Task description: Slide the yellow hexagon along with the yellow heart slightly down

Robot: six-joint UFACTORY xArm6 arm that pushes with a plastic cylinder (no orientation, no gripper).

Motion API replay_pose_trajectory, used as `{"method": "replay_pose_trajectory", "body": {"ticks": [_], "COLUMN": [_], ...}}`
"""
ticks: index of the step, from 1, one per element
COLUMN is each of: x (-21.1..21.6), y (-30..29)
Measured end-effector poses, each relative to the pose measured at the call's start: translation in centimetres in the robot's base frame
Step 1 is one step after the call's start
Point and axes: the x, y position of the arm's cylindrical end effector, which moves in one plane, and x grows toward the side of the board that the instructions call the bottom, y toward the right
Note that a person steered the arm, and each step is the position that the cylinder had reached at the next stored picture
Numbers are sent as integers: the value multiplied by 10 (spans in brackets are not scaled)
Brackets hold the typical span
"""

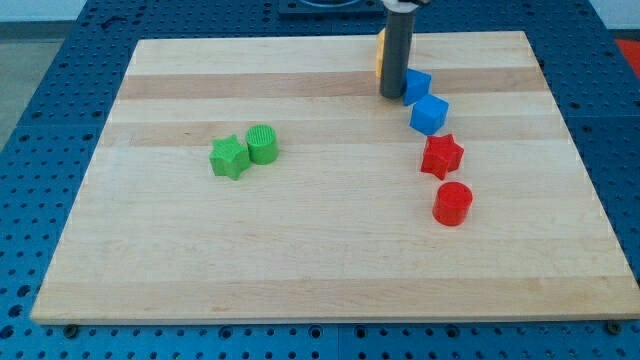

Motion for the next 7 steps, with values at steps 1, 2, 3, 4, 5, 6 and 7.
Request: {"method": "replay_pose_trajectory", "body": {"ticks": [1, 2, 3, 4, 5, 6, 7], "x": [0, 0, -4, -17, -26, -26, -31], "y": [11, 10, -19, -68, -102, -102, -104]}}
